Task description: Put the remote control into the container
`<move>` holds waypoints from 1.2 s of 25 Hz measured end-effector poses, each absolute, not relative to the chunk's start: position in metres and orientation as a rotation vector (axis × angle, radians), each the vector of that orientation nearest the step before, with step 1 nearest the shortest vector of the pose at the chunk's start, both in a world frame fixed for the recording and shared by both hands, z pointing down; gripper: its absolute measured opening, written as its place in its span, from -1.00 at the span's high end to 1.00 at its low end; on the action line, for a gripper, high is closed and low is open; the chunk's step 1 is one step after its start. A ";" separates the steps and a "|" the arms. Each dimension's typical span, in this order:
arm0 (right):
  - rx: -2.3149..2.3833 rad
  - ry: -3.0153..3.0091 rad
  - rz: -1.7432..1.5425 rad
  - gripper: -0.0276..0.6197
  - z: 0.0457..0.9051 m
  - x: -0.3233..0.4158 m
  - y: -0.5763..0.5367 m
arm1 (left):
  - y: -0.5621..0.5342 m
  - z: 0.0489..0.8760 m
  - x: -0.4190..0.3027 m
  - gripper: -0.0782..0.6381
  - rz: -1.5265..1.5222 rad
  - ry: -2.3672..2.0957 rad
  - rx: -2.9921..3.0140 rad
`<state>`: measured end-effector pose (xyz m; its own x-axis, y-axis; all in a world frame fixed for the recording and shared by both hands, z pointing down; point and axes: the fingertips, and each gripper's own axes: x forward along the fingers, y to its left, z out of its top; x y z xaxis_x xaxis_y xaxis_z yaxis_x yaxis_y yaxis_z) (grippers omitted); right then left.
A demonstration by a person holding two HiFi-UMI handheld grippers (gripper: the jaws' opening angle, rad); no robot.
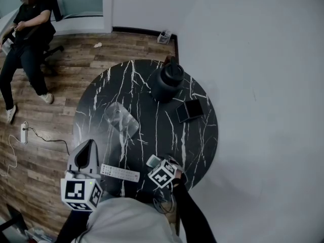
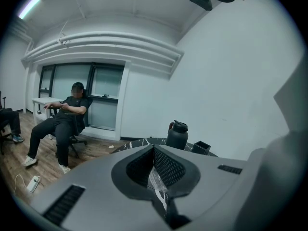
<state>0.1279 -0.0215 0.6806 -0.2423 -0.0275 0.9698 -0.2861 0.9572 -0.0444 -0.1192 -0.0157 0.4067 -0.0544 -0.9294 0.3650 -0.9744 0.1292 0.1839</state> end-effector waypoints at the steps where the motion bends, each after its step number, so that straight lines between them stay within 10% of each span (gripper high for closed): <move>1: 0.233 -1.809 0.243 0.04 0.680 0.127 -0.022 | -0.016 0.407 -0.119 0.76 0.156 -2.023 1.836; 30: 0.330 -1.909 0.202 0.06 0.640 0.121 -0.036 | -0.013 0.401 -0.118 0.76 0.120 -2.041 1.839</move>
<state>0.1205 -0.0357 0.6404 -0.3290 -0.1306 0.9352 -0.3232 0.9461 0.0184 -0.1180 -0.0127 0.4008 -0.0641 -0.9385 0.3393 -0.9717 0.1361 0.1930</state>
